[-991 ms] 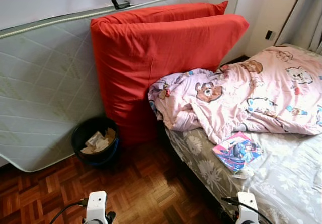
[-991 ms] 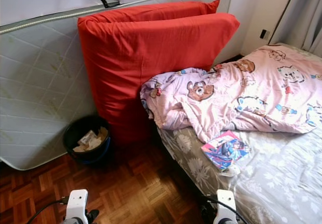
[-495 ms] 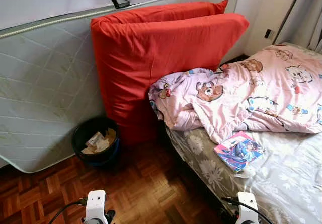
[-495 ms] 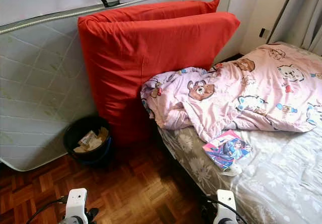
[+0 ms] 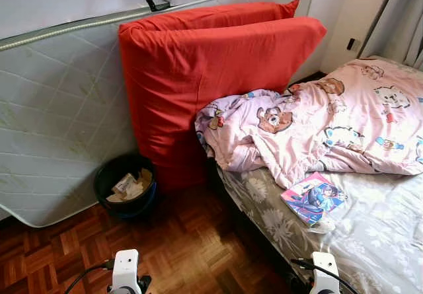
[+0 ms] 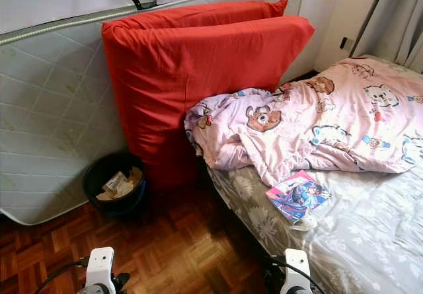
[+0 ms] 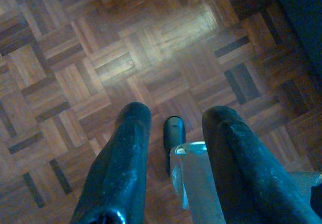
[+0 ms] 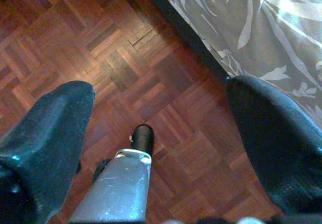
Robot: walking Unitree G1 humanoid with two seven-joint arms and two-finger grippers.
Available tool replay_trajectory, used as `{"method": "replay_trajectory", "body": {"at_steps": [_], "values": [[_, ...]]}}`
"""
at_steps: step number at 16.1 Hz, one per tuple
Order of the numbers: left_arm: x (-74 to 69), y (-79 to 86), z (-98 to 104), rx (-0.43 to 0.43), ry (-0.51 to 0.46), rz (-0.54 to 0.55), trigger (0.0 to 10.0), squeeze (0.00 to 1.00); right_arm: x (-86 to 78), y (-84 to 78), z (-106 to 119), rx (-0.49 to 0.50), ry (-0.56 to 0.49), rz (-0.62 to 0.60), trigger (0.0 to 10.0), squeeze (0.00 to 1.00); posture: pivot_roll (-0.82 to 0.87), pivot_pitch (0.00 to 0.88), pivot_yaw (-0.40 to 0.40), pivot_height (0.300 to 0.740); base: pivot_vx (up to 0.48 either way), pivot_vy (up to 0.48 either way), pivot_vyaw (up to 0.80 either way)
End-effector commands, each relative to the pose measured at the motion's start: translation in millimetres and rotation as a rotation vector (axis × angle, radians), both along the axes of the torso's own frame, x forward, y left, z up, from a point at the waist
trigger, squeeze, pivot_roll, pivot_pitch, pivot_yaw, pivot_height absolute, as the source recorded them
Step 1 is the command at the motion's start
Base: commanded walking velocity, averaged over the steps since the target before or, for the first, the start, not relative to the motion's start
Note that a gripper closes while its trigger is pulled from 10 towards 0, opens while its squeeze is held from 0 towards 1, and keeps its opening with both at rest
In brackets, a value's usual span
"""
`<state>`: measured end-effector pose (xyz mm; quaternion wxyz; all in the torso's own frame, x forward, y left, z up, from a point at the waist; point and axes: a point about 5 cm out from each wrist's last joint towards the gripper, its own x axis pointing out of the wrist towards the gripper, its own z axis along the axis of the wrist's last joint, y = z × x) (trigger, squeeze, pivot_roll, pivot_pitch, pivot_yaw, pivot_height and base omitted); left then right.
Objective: Clean up the room
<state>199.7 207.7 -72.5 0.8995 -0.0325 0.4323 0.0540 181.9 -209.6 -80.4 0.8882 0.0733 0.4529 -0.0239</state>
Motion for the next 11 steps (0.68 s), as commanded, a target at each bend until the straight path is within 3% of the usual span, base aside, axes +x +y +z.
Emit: {"method": "replay_trajectory", "body": {"at_steps": [1,11], "values": [[0.1,1.6,0.3,0.001,-0.001,0.004,10.0,0.0,-0.3,0.8,-0.3,0.01,0.003,-0.007,10.0,0.0,-0.04,0.0,-0.002,0.74,0.0,0.0,0.0],[-1.0,1.3,-0.2,0.0,0.002,-0.008,10.0,0.0,-1.6,1.0,-0.9,0.01,0.006,-0.004,10.0,0.0,-0.04,0.0,-0.002,0.74,0.277,0.0,0.0]]}}
